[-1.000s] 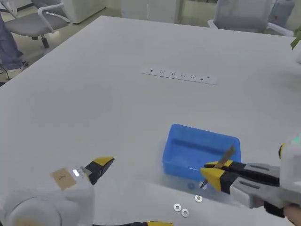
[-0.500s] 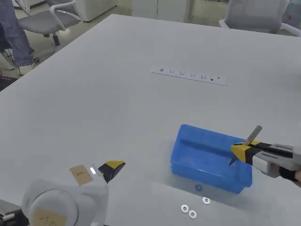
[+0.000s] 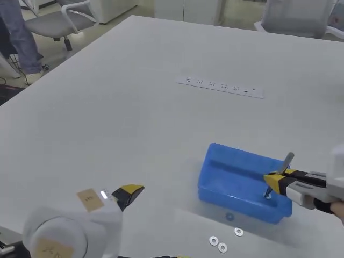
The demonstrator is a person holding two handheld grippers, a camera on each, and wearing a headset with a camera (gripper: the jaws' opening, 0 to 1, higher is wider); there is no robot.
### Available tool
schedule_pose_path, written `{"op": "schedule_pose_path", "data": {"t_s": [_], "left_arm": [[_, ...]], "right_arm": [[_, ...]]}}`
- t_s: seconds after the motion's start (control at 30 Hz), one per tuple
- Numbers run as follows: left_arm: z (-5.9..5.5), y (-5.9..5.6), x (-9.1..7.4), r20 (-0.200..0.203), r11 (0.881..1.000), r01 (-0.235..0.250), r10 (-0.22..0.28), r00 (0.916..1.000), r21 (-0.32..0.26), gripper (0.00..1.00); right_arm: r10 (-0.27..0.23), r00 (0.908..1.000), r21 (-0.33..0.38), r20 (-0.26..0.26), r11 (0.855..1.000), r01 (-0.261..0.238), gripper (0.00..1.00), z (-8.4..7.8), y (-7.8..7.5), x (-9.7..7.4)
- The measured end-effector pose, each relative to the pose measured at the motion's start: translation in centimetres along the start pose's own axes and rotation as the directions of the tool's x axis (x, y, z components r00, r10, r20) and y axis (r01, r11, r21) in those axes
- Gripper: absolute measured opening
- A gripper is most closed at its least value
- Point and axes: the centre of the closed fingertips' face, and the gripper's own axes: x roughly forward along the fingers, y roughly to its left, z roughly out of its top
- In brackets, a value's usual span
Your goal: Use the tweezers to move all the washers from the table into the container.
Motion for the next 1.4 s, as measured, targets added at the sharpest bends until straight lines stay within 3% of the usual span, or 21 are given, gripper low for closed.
{"op": "schedule_pose_path", "data": {"t_s": [0.13,0.3,0.57,0.7,0.93,1.13,1.4], "left_arm": [[0.0,0.0,0.0,-0.001,1.000,0.000,0.000,1.0000,0.008,0.92],[0.0,0.0,0.0,-0.001,1.000,0.001,-0.001,1.0000,0.006,0.92],[0.2,0.1,-0.1,0.009,1.000,-0.004,0.004,1.0000,0.005,0.91],[0.0,0.1,-0.1,0.001,1.000,-0.006,0.006,1.0000,0.007,0.89],[0.1,0.1,-0.1,0.004,1.000,-0.002,0.002,1.0000,0.007,0.89],[0.2,0.2,-0.1,0.009,1.000,-0.008,0.008,0.9999,0.011,0.88],[0.2,0.2,-0.1,0.011,1.000,-0.011,0.011,0.9999,0.005,0.88]], "right_arm": [[0.009,0.9983,-0.006,0.058,1.000,-0.009,0.04,1.3,0.5,-0.9],[0.052,0.9907,-0.006,0.126,0.999,-0.052,0.04,3.2,2.4,-2.4],[0.132,0.9694,0.025,0.207,0.990,-0.140,0.03,4.9,6.4,-4.1],[0.165,0.9669,0.019,0.195,0.985,-0.172,0.03,3.9,8.2,-3.9],[0.193,0.9733,0.027,0.125,0.980,-0.197,0.03,0.5,9.6,-2.4],[0.211,0.9741,-0.040,0.082,0.977,-0.208,0.03,-1.7,9.8,-1.1],[0.198,0.9791,-0.070,0.046,0.978,-0.195,0.04,-2.5,9.4,-0.4]]}}
